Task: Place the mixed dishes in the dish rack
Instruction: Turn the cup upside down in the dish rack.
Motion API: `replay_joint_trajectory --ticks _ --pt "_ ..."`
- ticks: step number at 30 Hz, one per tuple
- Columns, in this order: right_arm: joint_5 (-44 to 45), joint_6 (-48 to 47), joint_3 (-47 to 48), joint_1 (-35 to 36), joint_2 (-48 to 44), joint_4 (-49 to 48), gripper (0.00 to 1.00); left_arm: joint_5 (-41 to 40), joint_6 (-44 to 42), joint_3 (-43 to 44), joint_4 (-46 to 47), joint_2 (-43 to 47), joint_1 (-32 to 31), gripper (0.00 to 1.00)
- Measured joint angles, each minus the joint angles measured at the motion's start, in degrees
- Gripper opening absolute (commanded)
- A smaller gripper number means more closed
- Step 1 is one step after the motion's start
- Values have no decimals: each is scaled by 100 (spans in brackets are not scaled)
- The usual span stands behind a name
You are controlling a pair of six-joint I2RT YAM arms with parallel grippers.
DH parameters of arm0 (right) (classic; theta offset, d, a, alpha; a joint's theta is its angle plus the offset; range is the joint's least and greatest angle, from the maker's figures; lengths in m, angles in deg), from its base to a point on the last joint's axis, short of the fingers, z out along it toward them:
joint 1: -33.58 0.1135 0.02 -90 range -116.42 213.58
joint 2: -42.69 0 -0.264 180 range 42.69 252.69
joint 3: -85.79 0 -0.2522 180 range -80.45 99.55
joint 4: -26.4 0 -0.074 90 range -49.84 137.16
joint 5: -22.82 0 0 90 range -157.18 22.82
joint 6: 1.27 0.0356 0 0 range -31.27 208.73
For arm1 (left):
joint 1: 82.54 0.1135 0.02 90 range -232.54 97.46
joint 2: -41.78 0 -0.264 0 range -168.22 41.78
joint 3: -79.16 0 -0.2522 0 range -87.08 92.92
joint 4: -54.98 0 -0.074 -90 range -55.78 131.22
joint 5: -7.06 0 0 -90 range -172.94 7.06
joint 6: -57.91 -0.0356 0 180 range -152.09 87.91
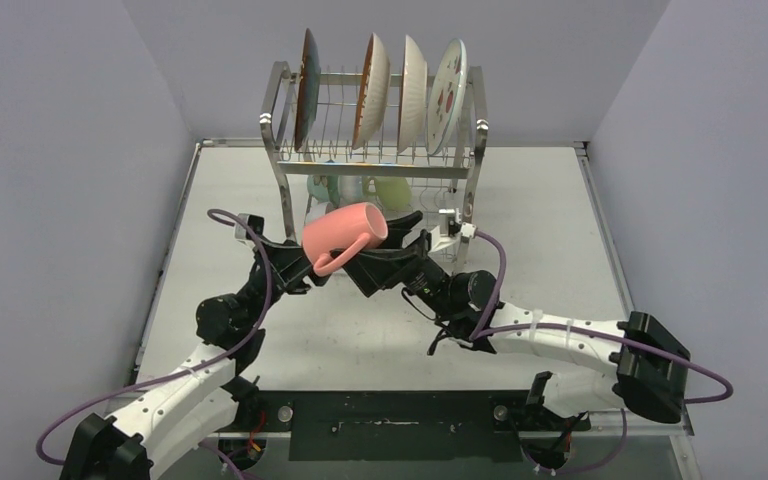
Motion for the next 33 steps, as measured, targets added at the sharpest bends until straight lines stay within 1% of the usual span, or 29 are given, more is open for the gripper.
replay_joint_trajectory --ticks 9,14,18,22,25,29,33 --pt "649 -872 -448 -57 -1200 1143 20 -24 -92 -588 -238 577 2 55" --pt "1005 -1443 -481 -52 -1834 2264 20 4 -219 -730 -586 748 50 56" --pt "1375 -1867 -479 -52 -2138 3206 19 170 -431 -763 -1001 914 234 55" --pt "1777 -2232 -474 -52 -2151 4127 20 387 -654 -907 -1484 1045 498 53" --pt "2140 -2483 -470 -52 -2046 4719 20 560 -874 -1021 -2013 1130 664 51" --pt "2590 -2699 -446 -52 -1742 5125 21 730 -1285 -1016 -2791 1189 717 50" --pt "3132 -2857 -243 -52 -1172 5386 21 918 -1810 -861 -3724 1115 717 48"
